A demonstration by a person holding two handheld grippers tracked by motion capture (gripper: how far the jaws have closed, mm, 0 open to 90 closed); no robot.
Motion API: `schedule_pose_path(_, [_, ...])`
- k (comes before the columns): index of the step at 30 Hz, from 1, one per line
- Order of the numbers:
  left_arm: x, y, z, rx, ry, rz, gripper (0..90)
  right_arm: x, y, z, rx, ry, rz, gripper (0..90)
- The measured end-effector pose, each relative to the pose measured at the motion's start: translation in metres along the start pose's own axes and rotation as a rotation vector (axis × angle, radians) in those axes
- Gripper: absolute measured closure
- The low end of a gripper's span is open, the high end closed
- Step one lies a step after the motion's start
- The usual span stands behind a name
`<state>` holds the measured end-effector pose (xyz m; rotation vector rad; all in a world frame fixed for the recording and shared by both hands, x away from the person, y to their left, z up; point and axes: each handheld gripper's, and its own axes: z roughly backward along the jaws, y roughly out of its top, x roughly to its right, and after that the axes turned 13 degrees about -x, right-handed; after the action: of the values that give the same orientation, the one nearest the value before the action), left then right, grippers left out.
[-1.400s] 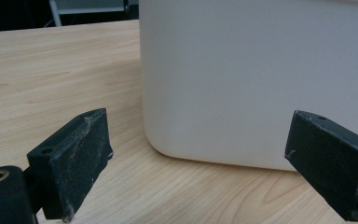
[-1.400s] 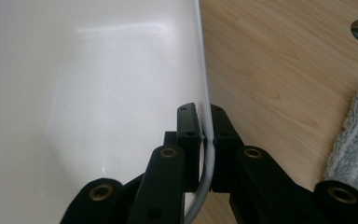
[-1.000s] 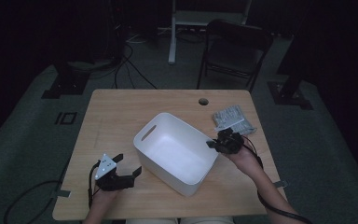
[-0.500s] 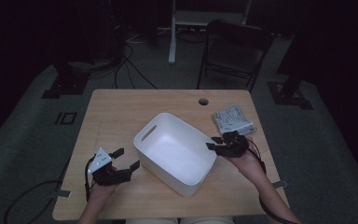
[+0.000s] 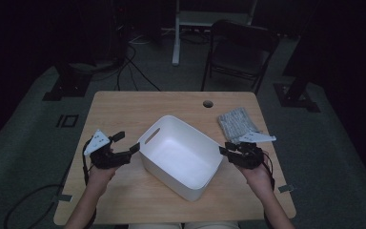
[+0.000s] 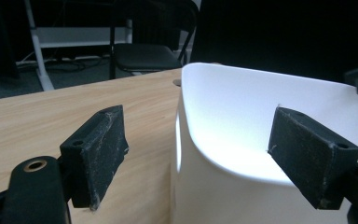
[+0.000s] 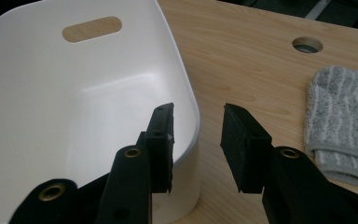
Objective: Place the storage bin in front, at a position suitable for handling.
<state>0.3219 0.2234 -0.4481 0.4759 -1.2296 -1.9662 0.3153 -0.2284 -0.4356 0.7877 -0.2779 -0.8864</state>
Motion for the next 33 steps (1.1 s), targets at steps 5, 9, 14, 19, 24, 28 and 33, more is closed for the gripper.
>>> schedule_pose_path(5, [-0.006,0.013,-0.018,-0.067,-0.021,-0.015,21.2,0.0,-0.005,0.0,0.017,0.026,-0.024,68.1])
schedule_pose_path(9, [-0.01,0.018,-0.028,-0.09,-0.045,-0.009,32.3,-0.002,-0.005,-0.002,0.026,0.021,-0.023,70.9])
schedule_pose_path(14, [-0.01,0.019,-0.035,-0.121,-0.04,-0.029,48.9,-0.003,-0.005,-0.004,0.033,0.013,-0.016,76.5])
schedule_pose_path(19, [-0.009,0.018,-0.037,-0.146,-0.045,-0.029,63.6,-0.005,-0.003,-0.006,0.032,0.005,-0.012,79.2])
schedule_pose_path(24, [-0.005,0.016,-0.042,-0.188,-0.031,-0.048,71.8,-0.005,-0.001,-0.007,0.024,-0.004,-0.003,79.9])
schedule_pose_path(28, [-0.003,0.015,-0.043,-0.192,-0.022,-0.052,77.9,-0.005,0.0,-0.008,0.02,-0.006,-0.004,82.0])
schedule_pose_path(33, [-0.002,0.014,-0.041,-0.187,-0.015,-0.029,79.2,-0.004,0.003,-0.01,0.019,-0.018,0.006,84.4])
